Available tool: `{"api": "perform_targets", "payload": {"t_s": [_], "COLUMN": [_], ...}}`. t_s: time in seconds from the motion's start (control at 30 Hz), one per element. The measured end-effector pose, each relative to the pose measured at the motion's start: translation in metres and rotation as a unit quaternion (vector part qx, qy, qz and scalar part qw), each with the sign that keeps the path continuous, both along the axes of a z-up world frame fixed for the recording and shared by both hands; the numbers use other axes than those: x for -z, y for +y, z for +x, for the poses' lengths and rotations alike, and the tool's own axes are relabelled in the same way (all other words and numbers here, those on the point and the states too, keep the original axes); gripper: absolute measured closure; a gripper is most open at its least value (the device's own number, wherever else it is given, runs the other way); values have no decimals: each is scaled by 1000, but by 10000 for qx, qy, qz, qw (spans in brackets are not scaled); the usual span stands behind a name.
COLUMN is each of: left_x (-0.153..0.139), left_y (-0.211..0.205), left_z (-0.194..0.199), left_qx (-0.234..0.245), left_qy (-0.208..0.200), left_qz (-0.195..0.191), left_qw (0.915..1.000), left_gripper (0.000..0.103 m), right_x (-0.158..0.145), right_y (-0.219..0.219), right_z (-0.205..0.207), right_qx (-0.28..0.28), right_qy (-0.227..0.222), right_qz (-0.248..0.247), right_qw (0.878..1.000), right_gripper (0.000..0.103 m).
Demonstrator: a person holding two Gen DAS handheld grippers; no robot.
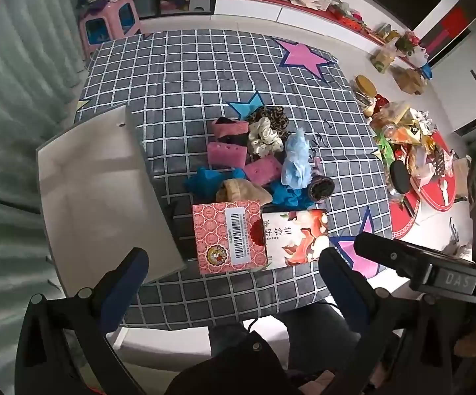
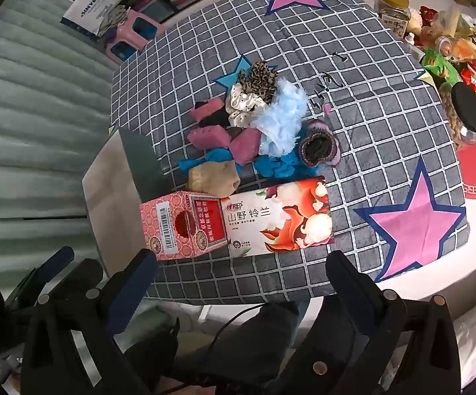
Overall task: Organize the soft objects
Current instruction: 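Move both tools toward the pile of soft items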
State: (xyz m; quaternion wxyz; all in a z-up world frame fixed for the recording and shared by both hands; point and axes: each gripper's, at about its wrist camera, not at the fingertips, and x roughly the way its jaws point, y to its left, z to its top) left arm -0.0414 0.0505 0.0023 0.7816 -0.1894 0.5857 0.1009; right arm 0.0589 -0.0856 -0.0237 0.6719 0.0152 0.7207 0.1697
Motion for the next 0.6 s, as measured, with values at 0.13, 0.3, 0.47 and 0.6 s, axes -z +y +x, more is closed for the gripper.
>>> {"api": "perform_targets", "payload": {"t_s": [0.13, 0.3, 0.47, 0.6], "left_x": [2, 6, 14, 21], "left_y": [11, 21, 28, 31], "left_z": [2, 2, 5, 9], "left_qx": [-40, -117, -125, -43], "left_qy": [21, 76, 178, 284], "left_qz": [-113, -250, -342, -302], "left_qw": [9999, 9996, 9992, 9991], "left_gripper": [0, 0, 0, 0], "right_x": [0, 7, 7, 10], "right_y": [2, 7, 2, -3], "right_z": [-1, 2, -2, 0], "right_qx": [24, -5, -16, 10], "right_qy": [6, 52, 119, 143], "right_qz": [-40, -89, -132, -193], "right_qw": [10000, 9999, 9998, 9997], "right_gripper": [0, 0, 0, 0]}}
